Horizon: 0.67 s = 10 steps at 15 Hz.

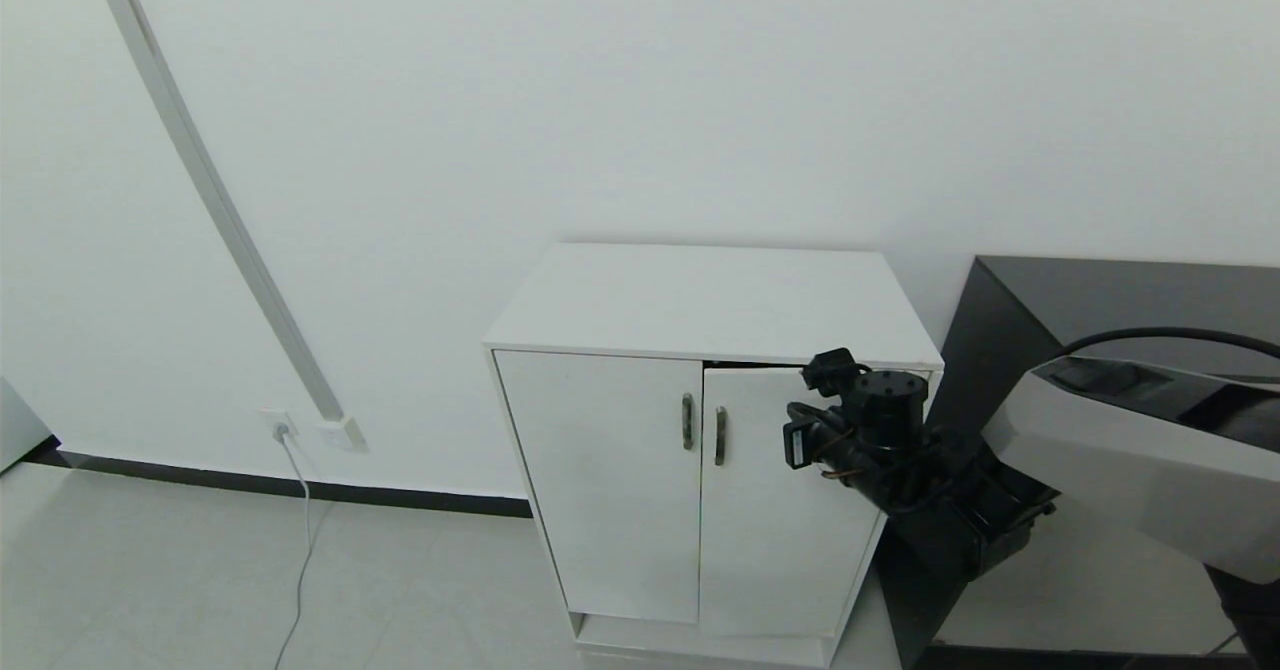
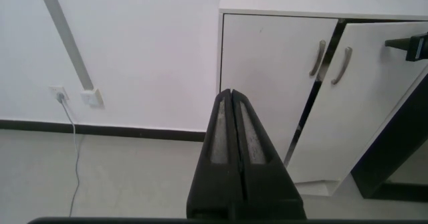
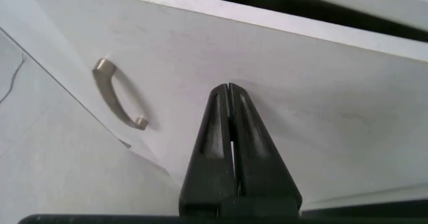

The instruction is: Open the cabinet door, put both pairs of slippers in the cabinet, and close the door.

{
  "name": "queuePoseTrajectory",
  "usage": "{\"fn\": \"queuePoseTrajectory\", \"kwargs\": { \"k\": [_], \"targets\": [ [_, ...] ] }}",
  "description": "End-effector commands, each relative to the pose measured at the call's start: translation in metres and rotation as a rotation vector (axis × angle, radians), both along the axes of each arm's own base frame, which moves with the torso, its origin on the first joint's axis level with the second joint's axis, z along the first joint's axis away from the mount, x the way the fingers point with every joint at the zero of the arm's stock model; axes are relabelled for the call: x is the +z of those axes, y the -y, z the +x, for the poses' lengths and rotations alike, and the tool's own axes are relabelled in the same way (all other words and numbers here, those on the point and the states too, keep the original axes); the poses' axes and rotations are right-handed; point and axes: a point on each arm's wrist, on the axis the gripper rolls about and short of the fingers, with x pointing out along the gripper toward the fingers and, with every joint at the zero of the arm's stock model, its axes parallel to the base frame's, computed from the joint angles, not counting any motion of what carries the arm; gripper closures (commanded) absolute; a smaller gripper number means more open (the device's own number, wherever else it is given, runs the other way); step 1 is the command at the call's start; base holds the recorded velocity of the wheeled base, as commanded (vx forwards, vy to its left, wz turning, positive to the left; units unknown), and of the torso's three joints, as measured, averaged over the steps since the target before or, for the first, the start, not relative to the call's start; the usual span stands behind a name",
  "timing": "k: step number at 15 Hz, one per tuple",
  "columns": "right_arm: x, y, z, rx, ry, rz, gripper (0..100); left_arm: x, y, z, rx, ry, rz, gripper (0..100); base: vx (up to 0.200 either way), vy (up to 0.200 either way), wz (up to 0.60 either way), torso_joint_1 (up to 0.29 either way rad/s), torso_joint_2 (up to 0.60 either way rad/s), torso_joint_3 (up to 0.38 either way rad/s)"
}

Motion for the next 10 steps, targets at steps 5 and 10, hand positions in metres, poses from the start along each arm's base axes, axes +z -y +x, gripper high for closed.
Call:
{"fn": "queuePoseTrajectory", "kwargs": {
  "k": [5,10],
  "targets": [
    [-0.0014,0.0021,0.0058,-0.011,0.008,0.003,100,0.0000,0.0000,0.0000,-0.001,0.000,-0.001,100,0.000,0.000,0.00,0.000,0.00,0.000],
    [-0.0016,0.0044,0.0073,-0.018,0.007,0.011,100,0.0000,0.0000,0.0000,0.000,0.000,-0.001,100,0.000,0.000,0.00,0.000,0.00,0.000]
  ]
}}
